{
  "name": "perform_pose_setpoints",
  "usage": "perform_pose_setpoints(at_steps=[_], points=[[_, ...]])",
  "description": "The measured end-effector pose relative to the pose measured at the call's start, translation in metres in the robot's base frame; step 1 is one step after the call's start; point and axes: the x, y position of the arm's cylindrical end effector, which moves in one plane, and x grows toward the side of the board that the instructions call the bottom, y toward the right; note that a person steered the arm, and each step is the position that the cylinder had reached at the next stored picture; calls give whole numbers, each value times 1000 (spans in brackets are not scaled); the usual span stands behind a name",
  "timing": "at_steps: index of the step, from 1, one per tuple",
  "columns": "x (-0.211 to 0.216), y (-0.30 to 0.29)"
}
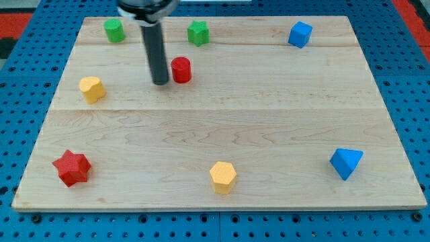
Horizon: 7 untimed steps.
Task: Push red circle slightly diagonal to right
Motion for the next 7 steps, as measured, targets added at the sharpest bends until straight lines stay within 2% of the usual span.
perform_pose_setpoints(at_steps=[4,5,6,7], points=[[-6,49],[-30,54],[-20,-11],[-36,-121]])
